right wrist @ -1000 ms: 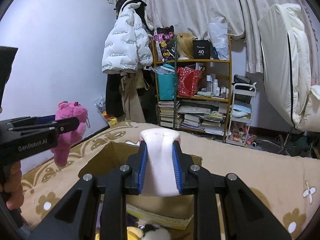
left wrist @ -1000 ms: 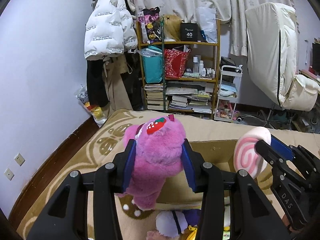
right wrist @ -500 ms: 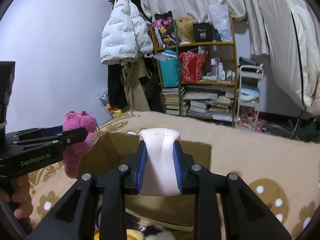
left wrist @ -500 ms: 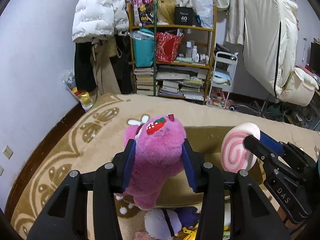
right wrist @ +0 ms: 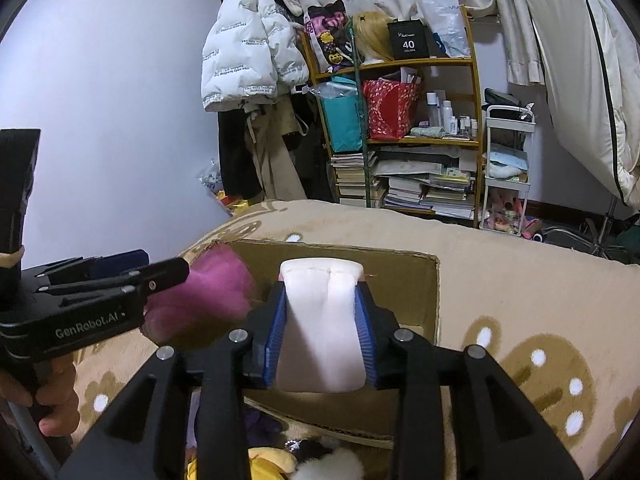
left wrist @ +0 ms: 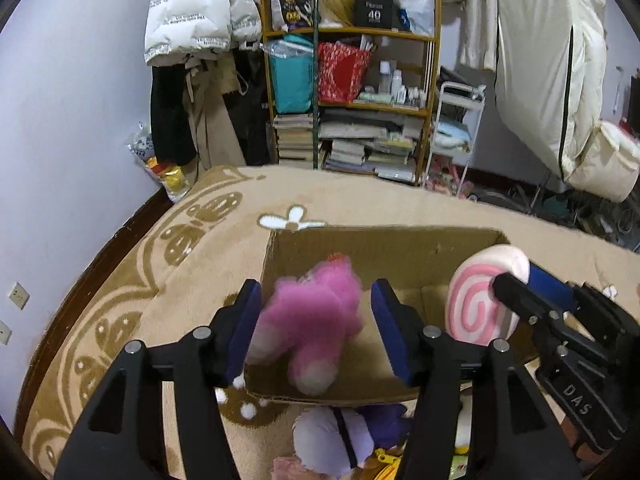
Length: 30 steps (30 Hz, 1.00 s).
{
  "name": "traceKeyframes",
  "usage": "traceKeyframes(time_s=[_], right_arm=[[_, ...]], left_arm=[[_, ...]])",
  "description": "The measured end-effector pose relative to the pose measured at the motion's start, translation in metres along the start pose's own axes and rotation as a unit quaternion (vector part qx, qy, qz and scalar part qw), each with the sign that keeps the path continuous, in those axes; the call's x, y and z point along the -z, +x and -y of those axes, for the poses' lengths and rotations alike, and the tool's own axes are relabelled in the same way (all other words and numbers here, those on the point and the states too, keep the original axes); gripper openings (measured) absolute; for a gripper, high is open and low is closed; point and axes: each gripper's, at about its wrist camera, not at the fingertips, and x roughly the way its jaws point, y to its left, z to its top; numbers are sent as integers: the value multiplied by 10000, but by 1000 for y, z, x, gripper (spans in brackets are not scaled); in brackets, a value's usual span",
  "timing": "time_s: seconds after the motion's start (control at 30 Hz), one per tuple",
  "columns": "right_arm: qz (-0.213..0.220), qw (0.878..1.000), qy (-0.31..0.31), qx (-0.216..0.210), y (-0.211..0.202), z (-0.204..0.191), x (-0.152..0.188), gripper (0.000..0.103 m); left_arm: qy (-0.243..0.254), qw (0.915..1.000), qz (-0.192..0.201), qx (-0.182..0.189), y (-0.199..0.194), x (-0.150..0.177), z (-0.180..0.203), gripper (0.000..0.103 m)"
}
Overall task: Organize soft objects
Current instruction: 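Lift both held items over the box and open both tools to drop them, then move both tools back down toward the remaining toys beside the box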
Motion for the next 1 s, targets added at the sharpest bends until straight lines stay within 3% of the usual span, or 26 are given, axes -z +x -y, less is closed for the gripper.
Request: traceKeyframes(time_s=[0.2, 0.27, 0.33, 0.47, 0.53, 0.63, 0.8, 1.0], right_arm=[[-101, 9999, 3, -62, 1, -1, 4, 43], [-52, 10000, 18, -58, -2, 0, 3, 52], [99, 9999, 24, -27, -9, 0, 1, 68], [335, 9994, 82, 0, -24, 3, -6, 81], [356, 9993, 128, 13, -29, 6, -8, 92], [440, 9989, 40, 167, -39, 7, -10, 99], [395, 9991, 57, 158, -51, 7, -9, 103], [306, 9995, 8, 101, -68, 0, -4, 103]], left_arm=[[-40, 9999, -124, -69, 2, 0, -2, 67], [-8, 9999, -72, -128, -3, -1, -1, 71], [73, 9997, -32, -225, -7, 0, 1, 78], [226, 9987, 57, -443, -18, 3, 3, 82], [188, 9983, 80, -537, -25, 5, 1, 87], [92, 9983, 83, -576, -36, 8, -4, 93], [-71, 9981, 37, -604, -52, 12, -11, 100], [-87, 9975, -60, -703, -71, 24, -17, 100]])
